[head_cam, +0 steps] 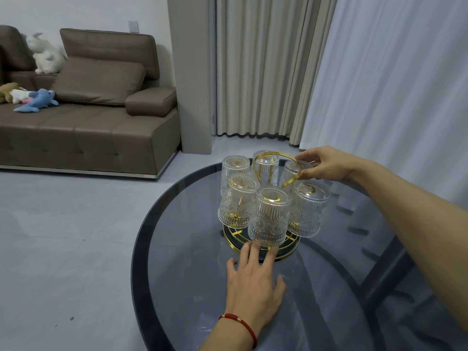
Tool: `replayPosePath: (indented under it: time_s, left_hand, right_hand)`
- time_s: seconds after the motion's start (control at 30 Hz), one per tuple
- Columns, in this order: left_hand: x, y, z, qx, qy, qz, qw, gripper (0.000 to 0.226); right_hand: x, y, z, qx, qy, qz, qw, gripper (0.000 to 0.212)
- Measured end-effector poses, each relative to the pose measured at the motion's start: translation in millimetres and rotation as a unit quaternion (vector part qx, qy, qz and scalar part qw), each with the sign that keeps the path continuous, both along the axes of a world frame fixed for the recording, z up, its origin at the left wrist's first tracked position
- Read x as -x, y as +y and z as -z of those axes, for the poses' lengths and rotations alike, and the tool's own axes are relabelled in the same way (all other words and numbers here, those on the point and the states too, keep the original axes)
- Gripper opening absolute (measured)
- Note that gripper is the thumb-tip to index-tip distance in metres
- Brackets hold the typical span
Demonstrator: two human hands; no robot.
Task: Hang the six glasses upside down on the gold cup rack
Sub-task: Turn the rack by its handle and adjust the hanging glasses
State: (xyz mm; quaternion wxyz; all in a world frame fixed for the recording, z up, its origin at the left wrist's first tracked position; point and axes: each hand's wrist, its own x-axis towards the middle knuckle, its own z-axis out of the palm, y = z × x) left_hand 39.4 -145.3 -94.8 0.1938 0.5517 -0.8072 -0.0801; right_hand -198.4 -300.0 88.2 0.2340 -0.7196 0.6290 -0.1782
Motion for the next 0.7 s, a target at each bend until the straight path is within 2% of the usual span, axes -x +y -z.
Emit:
replayPosePath:
  time_s: [0.37, 0.43, 0.5, 0.57, 0.63, 0.7]
  left_hand:
    - [0, -1, 1, 0.002, 0.006, 0.001, 1.0, 0.061]
    - [-1, -1, 2, 0.002, 0.005, 0.003, 1.0, 0.061]
    - [-2, -2, 2, 0.004, 0.003, 0.004, 1.0, 0.061]
    - [-2, -1, 2, 0.006, 0.004, 0.006, 1.0, 0.061]
    - [-2, 0, 0, 0.004, 0.005, 0.008, 1.0, 0.061]
    - [-2, 0, 0, 0.006, 0.002, 0.007, 1.0, 0.062]
  right_hand:
    - [2, 5, 0, -0.003, -0.001, -0.003, 1.0, 0.078]
    - [4, 13, -3, -0.005, -0.01, 0.011, 1.0, 0.073]
    - [6, 28, -4, 0.058, -0.011, 0.036, 0.998, 0.059]
    - [6, 50, 0, 0.169, -0.003, 0.058, 0.984, 0.045]
    - [1, 76, 11, 0.223, 0.003, 0.043, 0.974, 0.052]
    - [-6, 97, 26, 0.196, 0.025, 0.008, 0.98, 0.072]
